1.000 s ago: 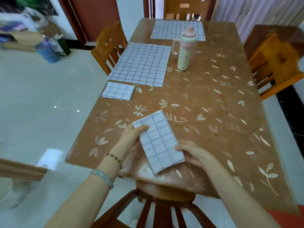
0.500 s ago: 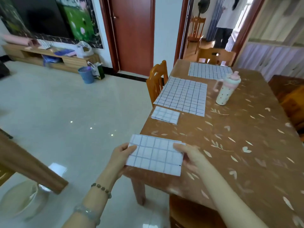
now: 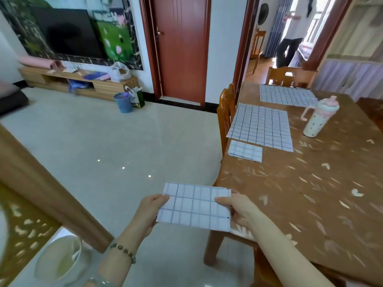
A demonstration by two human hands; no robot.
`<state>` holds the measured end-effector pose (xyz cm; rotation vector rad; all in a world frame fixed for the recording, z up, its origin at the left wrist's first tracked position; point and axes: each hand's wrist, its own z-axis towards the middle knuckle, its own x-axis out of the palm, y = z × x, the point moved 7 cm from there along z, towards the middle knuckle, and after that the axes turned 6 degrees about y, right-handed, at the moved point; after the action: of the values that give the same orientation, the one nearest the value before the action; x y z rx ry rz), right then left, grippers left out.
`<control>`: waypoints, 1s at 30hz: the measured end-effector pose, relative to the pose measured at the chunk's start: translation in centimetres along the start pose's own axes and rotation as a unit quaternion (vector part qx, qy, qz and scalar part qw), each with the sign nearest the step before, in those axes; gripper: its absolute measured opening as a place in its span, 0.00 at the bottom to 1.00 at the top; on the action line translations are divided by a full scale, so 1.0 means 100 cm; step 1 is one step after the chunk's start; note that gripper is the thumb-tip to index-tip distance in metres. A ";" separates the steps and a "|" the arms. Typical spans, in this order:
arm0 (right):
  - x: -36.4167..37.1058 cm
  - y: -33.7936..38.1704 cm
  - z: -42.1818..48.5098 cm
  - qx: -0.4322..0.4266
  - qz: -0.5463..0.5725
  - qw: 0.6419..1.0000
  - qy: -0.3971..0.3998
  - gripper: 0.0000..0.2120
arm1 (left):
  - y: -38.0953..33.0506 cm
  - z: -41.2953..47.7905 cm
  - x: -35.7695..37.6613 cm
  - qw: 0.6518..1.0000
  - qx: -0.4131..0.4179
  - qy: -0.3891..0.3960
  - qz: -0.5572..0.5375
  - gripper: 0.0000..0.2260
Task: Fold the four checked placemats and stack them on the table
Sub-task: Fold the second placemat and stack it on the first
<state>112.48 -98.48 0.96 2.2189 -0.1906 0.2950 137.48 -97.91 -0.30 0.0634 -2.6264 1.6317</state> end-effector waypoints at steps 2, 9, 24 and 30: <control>0.005 0.000 0.014 0.007 -0.005 1.000 -0.007 0.08 | 0.000 0.008 -0.008 1.000 -0.009 0.000 -0.006 0.08; 0.024 0.018 0.089 0.009 0.022 1.000 -0.013 0.14 | -0.021 0.070 -0.037 0.999 -0.028 0.008 0.014 0.18; 0.003 0.158 0.233 -0.023 0.045 0.998 -0.026 0.13 | -0.159 0.282 -0.004 0.996 0.016 0.047 0.077 0.08; -0.035 0.187 0.250 -0.043 0.089 0.992 -0.082 0.12 | -0.183 0.343 0.049 0.987 0.001 0.123 0.101 0.07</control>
<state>108.28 -129.53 -0.86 2.1447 -0.4844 0.1977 133.05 -136.84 1.21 -0.3901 -2.5097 1.5788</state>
